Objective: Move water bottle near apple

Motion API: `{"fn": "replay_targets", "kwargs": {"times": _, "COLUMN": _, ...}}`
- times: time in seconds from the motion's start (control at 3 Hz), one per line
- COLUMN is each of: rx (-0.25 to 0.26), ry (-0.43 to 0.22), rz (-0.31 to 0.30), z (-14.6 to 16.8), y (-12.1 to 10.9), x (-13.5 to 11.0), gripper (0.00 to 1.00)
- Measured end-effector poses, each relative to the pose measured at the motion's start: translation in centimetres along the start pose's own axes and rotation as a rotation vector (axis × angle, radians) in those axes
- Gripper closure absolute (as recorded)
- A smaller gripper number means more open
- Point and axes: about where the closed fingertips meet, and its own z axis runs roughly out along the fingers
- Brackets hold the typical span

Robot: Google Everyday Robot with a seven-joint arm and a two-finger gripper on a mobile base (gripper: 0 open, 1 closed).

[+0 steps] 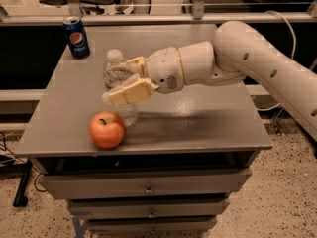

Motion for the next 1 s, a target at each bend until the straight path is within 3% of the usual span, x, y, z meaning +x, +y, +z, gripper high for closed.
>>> {"fn": "replay_targets", "kwargs": {"times": 0.33, "rx": -0.012, "ry": 0.007, "rz": -0.009, "z": 0.0, "y": -0.1, "x": 0.0, "gripper": 0.0}}
{"fn": "replay_targets", "kwargs": {"times": 0.67, "rx": -0.01, "ry": 0.012, "rz": -0.004, "z": -0.5, "y": -0.3, "x": 0.2, "gripper": 0.0}}
{"fn": "replay_targets", "kwargs": {"times": 1.0, "rx": 0.034, "ry": 0.028, "rz": 0.005, "z": -3.4, "y": -1.1, "x": 0.5, "gripper": 0.0}}
